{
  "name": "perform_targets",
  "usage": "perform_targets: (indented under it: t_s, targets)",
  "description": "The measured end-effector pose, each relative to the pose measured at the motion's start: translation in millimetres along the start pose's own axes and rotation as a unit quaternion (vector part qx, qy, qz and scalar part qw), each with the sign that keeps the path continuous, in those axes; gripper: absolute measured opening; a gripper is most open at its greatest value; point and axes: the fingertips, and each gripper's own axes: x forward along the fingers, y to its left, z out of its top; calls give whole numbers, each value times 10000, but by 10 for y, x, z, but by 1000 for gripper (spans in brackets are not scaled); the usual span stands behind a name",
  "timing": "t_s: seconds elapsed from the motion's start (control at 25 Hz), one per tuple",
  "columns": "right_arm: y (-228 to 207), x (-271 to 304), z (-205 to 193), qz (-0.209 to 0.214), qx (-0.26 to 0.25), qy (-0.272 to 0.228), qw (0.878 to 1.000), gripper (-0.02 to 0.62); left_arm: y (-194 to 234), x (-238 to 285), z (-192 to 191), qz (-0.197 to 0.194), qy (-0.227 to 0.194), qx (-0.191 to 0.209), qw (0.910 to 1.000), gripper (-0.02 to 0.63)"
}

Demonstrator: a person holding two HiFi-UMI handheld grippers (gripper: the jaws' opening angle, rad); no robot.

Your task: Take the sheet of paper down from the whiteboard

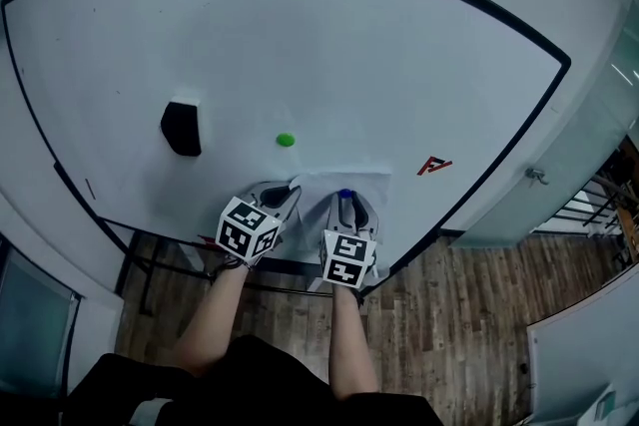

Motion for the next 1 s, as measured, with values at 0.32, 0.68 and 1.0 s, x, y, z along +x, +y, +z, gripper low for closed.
perform_targets:
  t_s: [0.32, 0.68, 1.0]
  targets:
    - [9, 3, -5, -32, -51, 63, 10000, 133, 0, -26, -12, 150, -70, -35, 9999, 21]
    - [-34, -4, -30, -7, -21, 96, 10000, 133, 21, -62, -18, 275, -56, -137, 9995, 21]
    - [-8, 8, -74, 68, 24, 119, 9999, 133, 119, -152, -35, 488, -99, -100, 9987, 21]
